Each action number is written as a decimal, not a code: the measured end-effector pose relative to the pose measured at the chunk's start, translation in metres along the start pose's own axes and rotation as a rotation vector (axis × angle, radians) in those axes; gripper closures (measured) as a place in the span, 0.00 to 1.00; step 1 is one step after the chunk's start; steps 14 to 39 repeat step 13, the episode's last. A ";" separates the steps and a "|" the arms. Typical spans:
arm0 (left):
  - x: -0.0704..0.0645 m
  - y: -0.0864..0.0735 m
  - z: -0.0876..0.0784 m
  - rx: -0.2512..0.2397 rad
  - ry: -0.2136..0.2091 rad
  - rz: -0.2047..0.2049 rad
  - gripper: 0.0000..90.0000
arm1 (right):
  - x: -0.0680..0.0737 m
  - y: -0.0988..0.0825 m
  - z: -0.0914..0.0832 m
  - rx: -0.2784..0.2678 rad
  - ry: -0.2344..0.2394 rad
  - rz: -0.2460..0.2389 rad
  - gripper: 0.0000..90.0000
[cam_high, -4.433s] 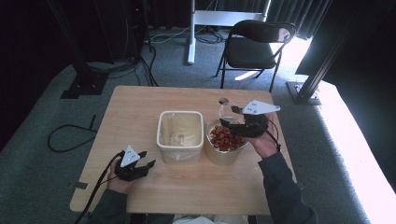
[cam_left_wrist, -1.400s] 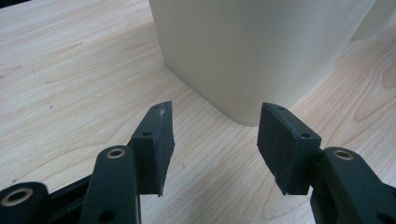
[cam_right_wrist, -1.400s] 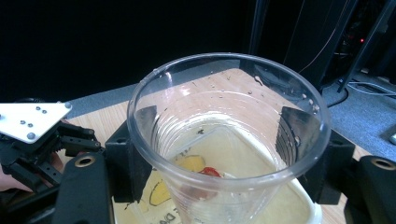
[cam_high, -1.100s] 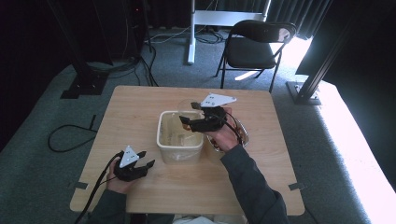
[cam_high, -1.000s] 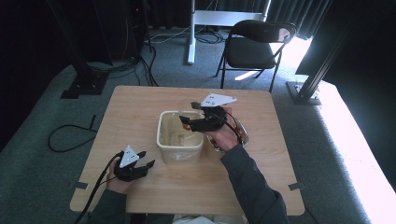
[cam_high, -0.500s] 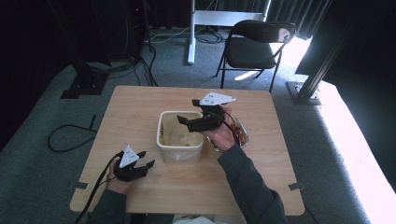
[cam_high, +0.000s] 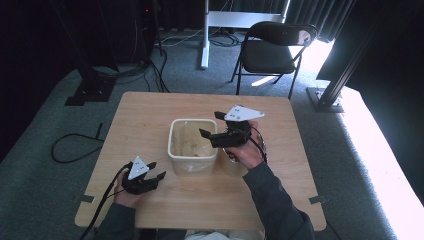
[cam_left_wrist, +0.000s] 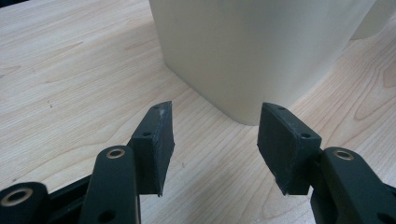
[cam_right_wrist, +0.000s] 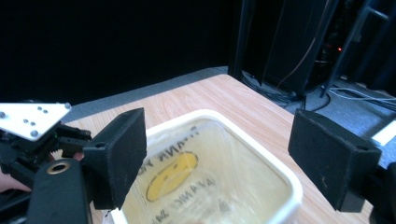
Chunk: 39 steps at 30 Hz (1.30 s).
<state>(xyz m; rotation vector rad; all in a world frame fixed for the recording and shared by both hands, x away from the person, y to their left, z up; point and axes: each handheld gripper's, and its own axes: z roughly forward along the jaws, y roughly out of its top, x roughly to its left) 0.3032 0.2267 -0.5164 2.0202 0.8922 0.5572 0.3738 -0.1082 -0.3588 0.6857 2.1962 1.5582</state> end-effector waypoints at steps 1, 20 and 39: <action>0.000 0.000 0.000 0.001 0.000 0.000 0.52 | -0.001 -0.002 -0.002 0.003 -0.003 0.001 0.21; 0.001 0.000 0.001 0.003 0.001 -0.004 0.52 | -0.001 -0.020 -0.035 0.010 -0.010 -0.003 0.25; 0.001 0.000 0.001 0.003 0.001 -0.004 0.52 | -0.001 -0.020 -0.035 0.010 -0.010 -0.003 0.25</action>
